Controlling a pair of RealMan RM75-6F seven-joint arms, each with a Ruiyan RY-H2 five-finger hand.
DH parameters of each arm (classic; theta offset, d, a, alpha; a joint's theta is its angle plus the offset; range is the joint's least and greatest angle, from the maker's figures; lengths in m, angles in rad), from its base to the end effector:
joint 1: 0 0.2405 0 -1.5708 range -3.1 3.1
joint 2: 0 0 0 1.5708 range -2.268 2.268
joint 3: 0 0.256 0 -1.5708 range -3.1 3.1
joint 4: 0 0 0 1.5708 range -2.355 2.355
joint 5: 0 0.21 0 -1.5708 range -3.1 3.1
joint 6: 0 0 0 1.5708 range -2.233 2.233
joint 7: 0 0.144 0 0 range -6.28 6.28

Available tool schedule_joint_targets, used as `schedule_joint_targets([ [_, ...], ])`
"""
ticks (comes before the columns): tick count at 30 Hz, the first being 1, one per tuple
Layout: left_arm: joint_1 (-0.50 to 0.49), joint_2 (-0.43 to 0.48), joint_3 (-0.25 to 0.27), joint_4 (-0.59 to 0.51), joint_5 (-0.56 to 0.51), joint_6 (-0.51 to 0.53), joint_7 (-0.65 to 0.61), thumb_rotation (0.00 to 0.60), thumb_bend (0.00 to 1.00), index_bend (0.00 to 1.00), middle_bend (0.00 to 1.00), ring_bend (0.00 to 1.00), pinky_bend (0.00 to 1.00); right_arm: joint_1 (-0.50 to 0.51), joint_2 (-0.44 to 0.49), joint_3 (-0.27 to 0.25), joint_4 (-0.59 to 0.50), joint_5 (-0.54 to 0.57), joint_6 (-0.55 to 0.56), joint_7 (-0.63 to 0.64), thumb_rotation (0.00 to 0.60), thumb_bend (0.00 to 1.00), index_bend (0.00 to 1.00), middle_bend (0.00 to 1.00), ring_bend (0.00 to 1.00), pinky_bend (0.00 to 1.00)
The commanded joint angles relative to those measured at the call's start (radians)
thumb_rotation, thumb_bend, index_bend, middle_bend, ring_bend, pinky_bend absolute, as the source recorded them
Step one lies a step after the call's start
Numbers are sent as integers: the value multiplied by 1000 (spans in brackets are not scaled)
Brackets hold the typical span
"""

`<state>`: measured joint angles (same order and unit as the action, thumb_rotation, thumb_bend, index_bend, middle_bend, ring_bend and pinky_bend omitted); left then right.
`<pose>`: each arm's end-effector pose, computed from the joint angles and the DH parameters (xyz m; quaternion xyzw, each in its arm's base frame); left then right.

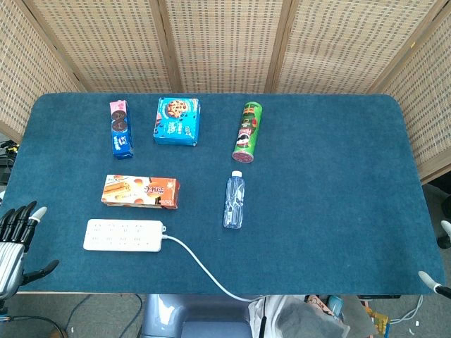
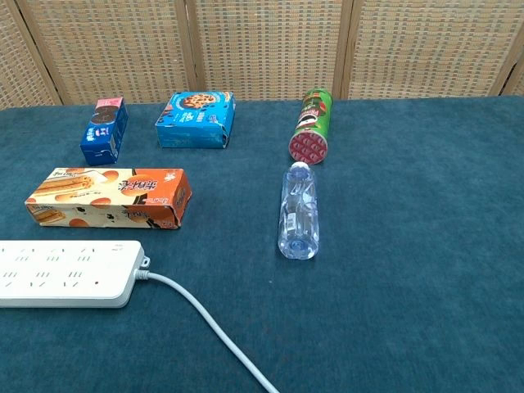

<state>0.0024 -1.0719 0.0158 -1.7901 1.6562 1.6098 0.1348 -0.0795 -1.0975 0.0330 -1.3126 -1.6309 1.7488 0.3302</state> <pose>-0.2708 0.1396 0.1612 -0.6072 -0.3623 -0.4113 0.5752 -0.3532 -0.1197 0.2184 0.5716 -0.3358 0.4417 0.6045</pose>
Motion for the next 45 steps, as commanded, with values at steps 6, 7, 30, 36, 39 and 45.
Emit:
schedule_joint_targets([
  [6, 1, 1, 2, -2, 0, -4, 1, 600, 0, 0, 0, 0, 0, 2, 0, -1, 0, 3, -7, 0, 600, 0, 0, 0, 0, 0],
  [7, 0, 2, 3, -1, 1, -5, 0, 600, 0, 0, 0, 0, 0, 2, 1, -1, -1, 2, -7, 0, 600, 0, 0, 0, 0, 0],
  [30, -228, -240, -23, 5, -203, -454, 100, 600, 1000, 124, 1000, 1000, 1000, 13, 5, -7, -6, -1, -31, 13, 600, 0, 0, 0, 0, 0],
  [36, -264, -270, -23, -34, -316, -521, 215, 600, 1000, 124, 1000, 1000, 1000, 17, 8, -8, -2, 1, -40, 26, 600, 0, 0, 0, 0, 0],
  [39, -273, -290, -17, -40, -355, -530, 263, 600, 1000, 124, 1000, 1000, 1000, 18, 10, -8, -1, 2, -40, 32, 600, 0, 0, 0, 0, 0],
  [45, -282, -311, -11, -41, -387, -526, 289, 600, 1000, 124, 1000, 1000, 1000, 17, 10, -8, 1, 4, -40, 39, 600, 0, 0, 0, 0, 0],
])
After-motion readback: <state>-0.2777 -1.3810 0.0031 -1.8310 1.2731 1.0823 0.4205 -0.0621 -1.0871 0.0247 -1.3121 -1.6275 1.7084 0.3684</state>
